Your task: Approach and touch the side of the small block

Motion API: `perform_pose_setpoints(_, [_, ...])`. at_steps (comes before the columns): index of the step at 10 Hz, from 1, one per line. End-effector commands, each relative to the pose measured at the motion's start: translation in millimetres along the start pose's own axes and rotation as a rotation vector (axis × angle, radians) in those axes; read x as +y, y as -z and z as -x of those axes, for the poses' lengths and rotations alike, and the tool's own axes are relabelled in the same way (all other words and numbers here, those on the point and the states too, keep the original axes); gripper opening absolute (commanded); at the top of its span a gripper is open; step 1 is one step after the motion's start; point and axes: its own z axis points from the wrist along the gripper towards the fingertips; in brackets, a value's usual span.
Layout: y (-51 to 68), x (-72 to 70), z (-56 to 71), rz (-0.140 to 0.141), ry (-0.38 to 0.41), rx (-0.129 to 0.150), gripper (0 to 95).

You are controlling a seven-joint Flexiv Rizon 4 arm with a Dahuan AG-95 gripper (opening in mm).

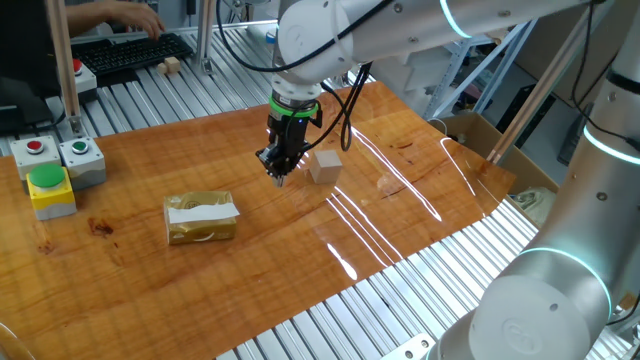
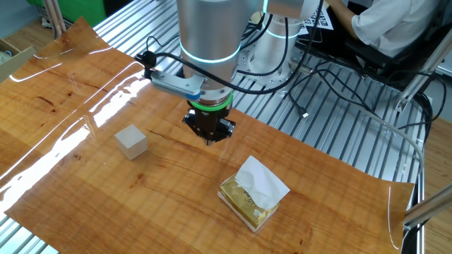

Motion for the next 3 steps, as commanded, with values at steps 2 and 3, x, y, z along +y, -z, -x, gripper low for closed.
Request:
perform_pose_setpoints(2, [1.1,0.5,-4.3,-0.008,0.007,-0.001,0.0])
perform_pose_setpoints(3, [1.2,0.6,-4.8,-0.009,0.005,-0.001,0.0])
